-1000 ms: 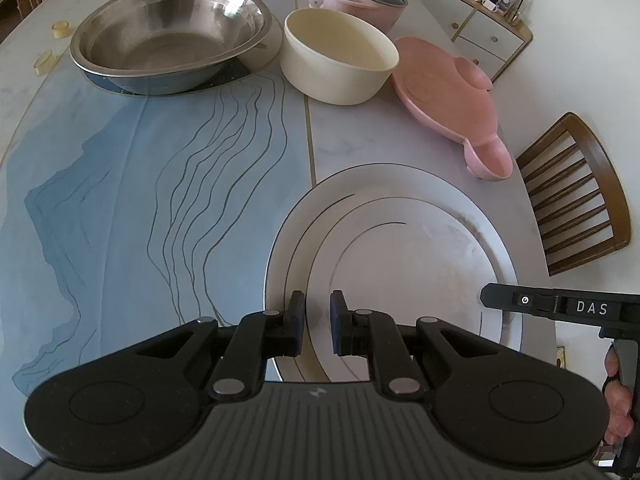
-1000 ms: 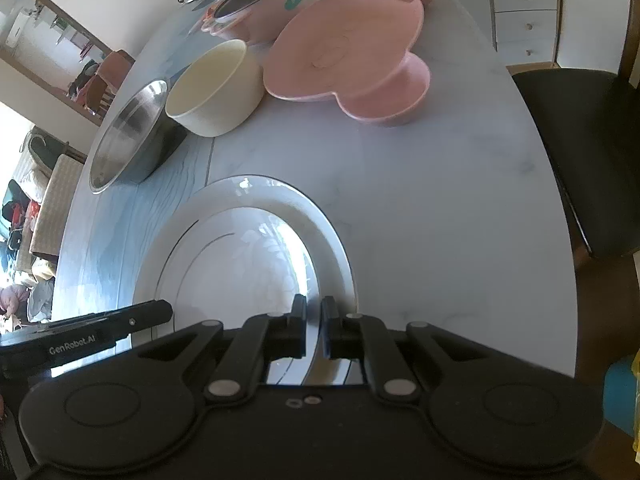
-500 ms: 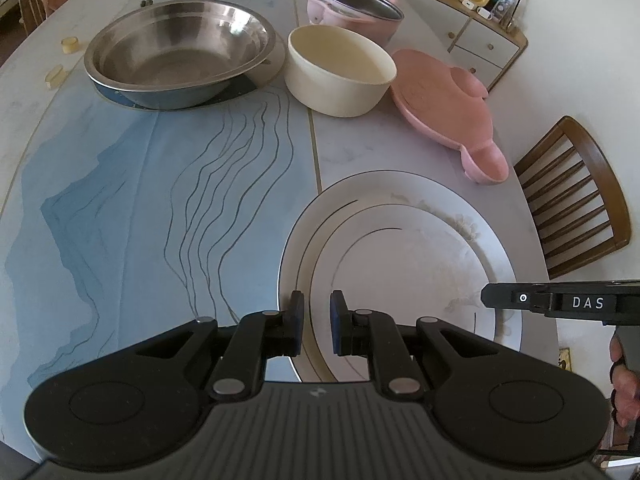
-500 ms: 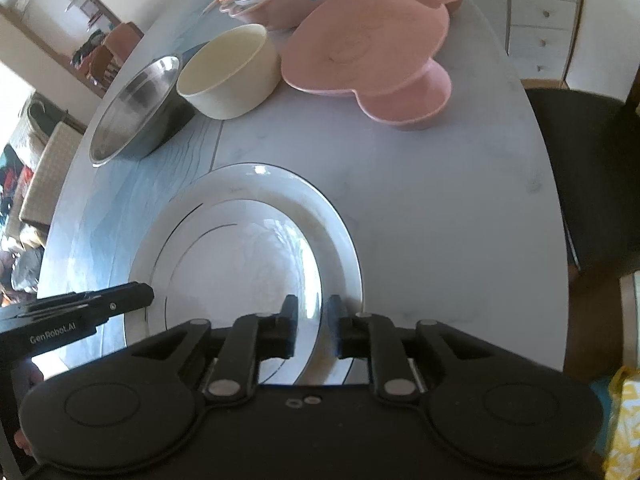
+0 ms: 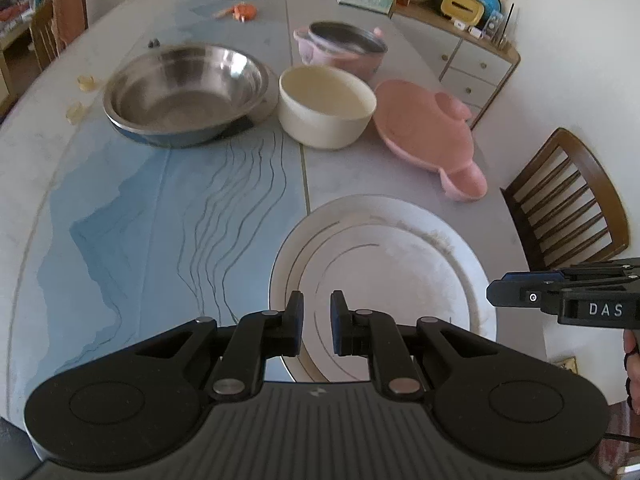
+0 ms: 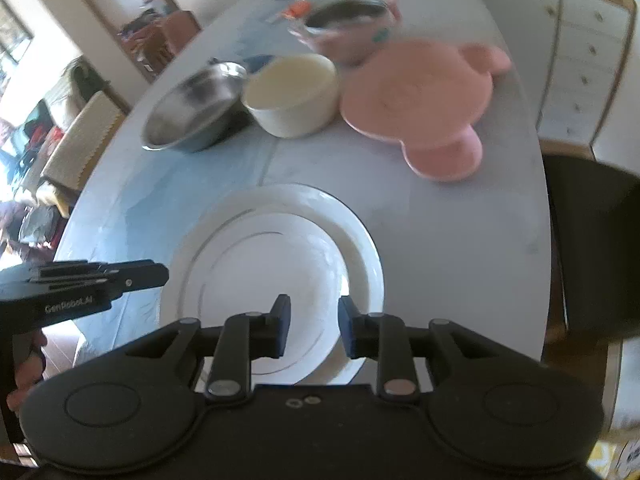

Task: Organize plates and bowls
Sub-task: 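Open both tools and lift them off the stacked white plates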

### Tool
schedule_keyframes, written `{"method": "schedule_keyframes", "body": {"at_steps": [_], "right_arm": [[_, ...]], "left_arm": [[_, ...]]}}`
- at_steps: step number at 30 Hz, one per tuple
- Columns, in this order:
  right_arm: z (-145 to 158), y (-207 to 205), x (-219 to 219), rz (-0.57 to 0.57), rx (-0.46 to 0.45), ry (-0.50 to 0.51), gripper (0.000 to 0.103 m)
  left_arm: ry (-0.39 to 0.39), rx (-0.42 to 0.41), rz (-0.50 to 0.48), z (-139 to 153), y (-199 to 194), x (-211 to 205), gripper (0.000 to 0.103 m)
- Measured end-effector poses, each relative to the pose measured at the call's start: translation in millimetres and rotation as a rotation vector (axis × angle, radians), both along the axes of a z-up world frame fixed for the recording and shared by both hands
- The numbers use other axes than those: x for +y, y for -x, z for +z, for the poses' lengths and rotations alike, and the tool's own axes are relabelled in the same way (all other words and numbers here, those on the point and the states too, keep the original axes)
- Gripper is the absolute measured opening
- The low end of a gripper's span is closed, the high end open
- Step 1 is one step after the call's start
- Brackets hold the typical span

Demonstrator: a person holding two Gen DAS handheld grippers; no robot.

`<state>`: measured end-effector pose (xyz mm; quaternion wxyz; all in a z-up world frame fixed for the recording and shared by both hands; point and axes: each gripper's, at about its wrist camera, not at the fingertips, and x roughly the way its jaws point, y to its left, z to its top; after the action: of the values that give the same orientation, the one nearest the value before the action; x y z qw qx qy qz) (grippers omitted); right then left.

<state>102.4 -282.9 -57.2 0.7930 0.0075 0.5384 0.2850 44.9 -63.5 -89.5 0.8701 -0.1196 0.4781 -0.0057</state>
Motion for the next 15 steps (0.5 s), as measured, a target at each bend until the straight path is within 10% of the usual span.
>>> {"method": "schedule_keyframes", "body": {"at_steps": [11,15], "right_arm": [[35,18,-6,0.106,-0.125,-0.036,0.042],[38,17,-13,0.115,-0.139,-0.036,0.045]], "left_arm": [[-0.09,-0.106,0.015,35,21,-34,0.019],[-0.1,-0.146,0.026,43,22,-46,0.067]]}}
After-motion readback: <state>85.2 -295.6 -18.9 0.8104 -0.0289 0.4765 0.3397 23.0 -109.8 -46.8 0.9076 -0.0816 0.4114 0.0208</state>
